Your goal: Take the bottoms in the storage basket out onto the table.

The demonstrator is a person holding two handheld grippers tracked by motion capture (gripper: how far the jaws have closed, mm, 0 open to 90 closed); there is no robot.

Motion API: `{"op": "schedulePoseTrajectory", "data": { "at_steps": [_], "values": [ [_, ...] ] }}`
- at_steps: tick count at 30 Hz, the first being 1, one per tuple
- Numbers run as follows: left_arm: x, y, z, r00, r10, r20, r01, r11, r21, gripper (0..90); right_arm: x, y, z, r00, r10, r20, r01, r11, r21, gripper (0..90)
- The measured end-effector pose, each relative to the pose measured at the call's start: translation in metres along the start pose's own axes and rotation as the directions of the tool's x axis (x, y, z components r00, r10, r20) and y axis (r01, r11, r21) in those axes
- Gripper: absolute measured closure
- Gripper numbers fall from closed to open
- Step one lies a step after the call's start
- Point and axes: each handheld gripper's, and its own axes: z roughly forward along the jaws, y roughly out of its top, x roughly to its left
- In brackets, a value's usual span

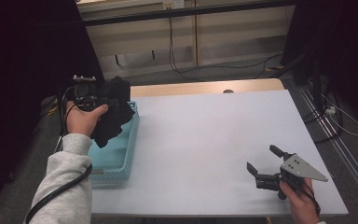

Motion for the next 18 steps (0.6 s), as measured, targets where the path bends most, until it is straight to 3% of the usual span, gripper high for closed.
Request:
{"op": "schedulePoseTrajectory", "data": {
  "at_steps": [11, 18],
  "values": [
    [-0.02, 0.01, -0.009, 0.9983, 0.03, 0.05, -0.029, 0.9992, -0.029, 65.1, 0.002, 0.001, 0.0, 1.0, -0.006, -0.005, 0.006, 1.0, -0.001, 0.0],
    [-0.042, 0.006, -0.005, 0.9923, 0.061, 0.108, -0.057, 0.9974, -0.045, 65.1, 0.004, 0.002, 0.002, 0.9997, -0.013, -0.02, 0.013, 1.0, 0.002, 0.0]
  ]
}}
